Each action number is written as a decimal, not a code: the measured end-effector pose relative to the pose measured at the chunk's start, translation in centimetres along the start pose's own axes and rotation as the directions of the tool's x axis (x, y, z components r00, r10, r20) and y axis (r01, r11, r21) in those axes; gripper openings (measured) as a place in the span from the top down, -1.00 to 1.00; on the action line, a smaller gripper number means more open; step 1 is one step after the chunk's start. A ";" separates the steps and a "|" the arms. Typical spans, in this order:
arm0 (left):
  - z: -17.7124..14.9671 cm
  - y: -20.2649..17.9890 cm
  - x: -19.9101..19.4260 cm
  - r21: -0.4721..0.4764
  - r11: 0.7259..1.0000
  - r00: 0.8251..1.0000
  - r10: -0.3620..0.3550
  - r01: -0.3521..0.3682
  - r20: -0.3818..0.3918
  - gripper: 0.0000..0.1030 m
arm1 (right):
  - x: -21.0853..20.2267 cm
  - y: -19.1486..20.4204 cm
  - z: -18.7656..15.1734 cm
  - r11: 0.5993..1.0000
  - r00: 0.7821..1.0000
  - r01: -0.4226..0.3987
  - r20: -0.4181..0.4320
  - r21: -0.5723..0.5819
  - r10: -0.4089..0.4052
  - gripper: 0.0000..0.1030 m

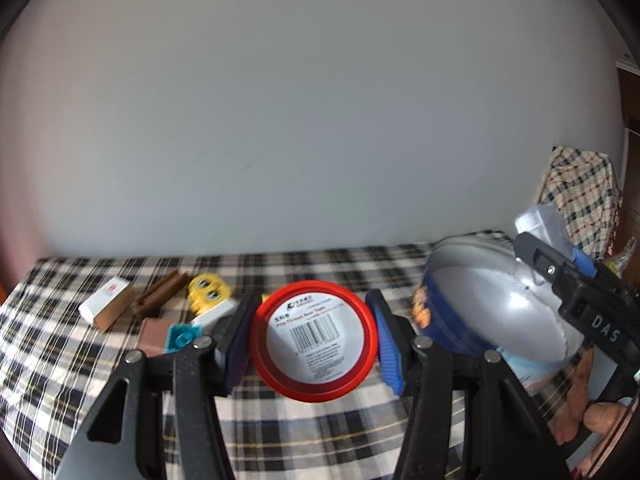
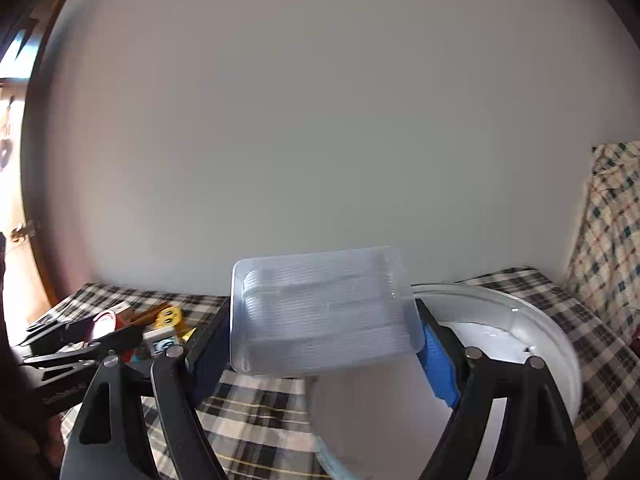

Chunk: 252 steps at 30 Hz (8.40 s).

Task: Organize rigid objects
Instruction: 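Carry the tape roll and clear tray over the blue tin with both tools, then open both tools to drop the tape roll and tray into the tin, then move back to the blocks and grasp the teal Lego brick with the right tool, then grasp the brown chocolate bar with the left tool while the right tool holds the teal brick, then carry the chocolate bar and teal brick over the blue tin with both tools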

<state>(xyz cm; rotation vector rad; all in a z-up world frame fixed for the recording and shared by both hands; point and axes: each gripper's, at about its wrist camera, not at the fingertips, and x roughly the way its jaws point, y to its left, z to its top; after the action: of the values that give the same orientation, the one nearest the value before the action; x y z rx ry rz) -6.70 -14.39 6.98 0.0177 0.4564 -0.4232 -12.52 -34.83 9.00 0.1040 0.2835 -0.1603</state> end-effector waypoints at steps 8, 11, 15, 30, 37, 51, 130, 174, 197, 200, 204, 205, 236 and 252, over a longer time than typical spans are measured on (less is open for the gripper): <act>2.0 -6.0 1.3 0.046 0.995 0.996 -0.087 0.086 0.024 -0.04 | -1.0 -6.3 0.1 0.986 0.986 0.164 0.015 0.008 -0.164 -0.63; 2.3 -8.7 2.4 0.074 0.991 0.993 -0.117 0.115 0.021 -0.04 | -0.6 -8.7 -0.5 0.975 0.974 0.223 -0.028 0.005 -0.223 -0.62; 2.3 -11.8 3.6 0.089 0.985 0.989 -0.146 0.146 -0.001 -0.04 | 0.3 -11.2 -0.8 0.960 0.958 0.278 -0.077 0.019 -0.276 -0.62; 0.1 -17.3 8.7 0.131 0.979 0.981 -0.141 0.158 -0.132 -0.04 | 2.6 -15.8 -1.7 0.953 0.928 0.301 -0.238 0.027 -0.286 -0.63; -0.7 -17.1 9.6 0.139 0.983 0.980 -0.092 0.117 -0.174 -0.16 | 3.3 -15.3 -2.3 0.970 0.933 0.241 -0.284 0.037 -0.221 -0.65; 0.2 -15.4 7.5 0.102 0.992 0.996 -0.065 0.071 -0.066 -1.00 | 1.1 -20.0 -1.6 0.901 0.992 0.000 -0.116 0.434 0.056 -0.78; -3.6 20.1 2.5 -0.008 0.873 0.866 0.482 -0.487 -0.134 -0.99 | 4.8 16.9 -4.7 0.977 0.949 -0.215 -0.235 0.012 0.211 -0.79; -4.1 15.4 7.5 0.001 0.967 0.921 0.244 -0.256 -0.304 -0.89 | 3.5 13.5 -5.2 0.973 0.920 -0.228 -0.336 -0.038 0.202 0.34; -4.5 16.6 8.2 -0.174 0.948 0.915 0.191 -0.265 -0.356 0.11 | 3.9 13.9 -5.5 0.967 0.921 -0.253 -0.310 -0.013 0.237 0.34; -4.3 16.4 7.5 -0.172 0.939 0.919 0.235 -0.299 -0.316 0.11 | 3.4 14.0 -5.2 0.971 0.937 -0.237 -0.274 -0.034 0.219 0.34; -3.7 15.2 6.1 -0.150 0.942 0.937 0.261 -0.299 -0.232 0.11 | 3.2 14.1 -4.9 0.975 0.953 -0.210 -0.238 -0.073 0.188 0.34; -3.6 14.8 5.7 -0.150 0.946 0.944 0.253 -0.287 -0.211 0.11 | 3.1 14.1 -4.9 0.976 0.957 -0.203 -0.229 -0.082 0.179 0.34; -3.0 -1.5 3.6 -0.039 0.996 0.996 0.075 -0.077 -0.047 0.11 | -0.8 3.3 -2.4 0.985 0.999 0.013 -0.032 -0.172 -0.019 0.34; -2.3 -10.7 5.0 0.048 0.998 0.999 -0.040 0.041 -0.005 0.11 | -1.6 -6.8 -0.9 0.992 0.993 0.118 -0.013 -0.052 -0.119 0.34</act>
<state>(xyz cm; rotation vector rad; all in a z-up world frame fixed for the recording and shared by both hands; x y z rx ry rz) -7.83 -25.84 3.56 0.0560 0.4510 -0.4740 -15.47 -41.17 8.11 0.0380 0.3097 -0.2698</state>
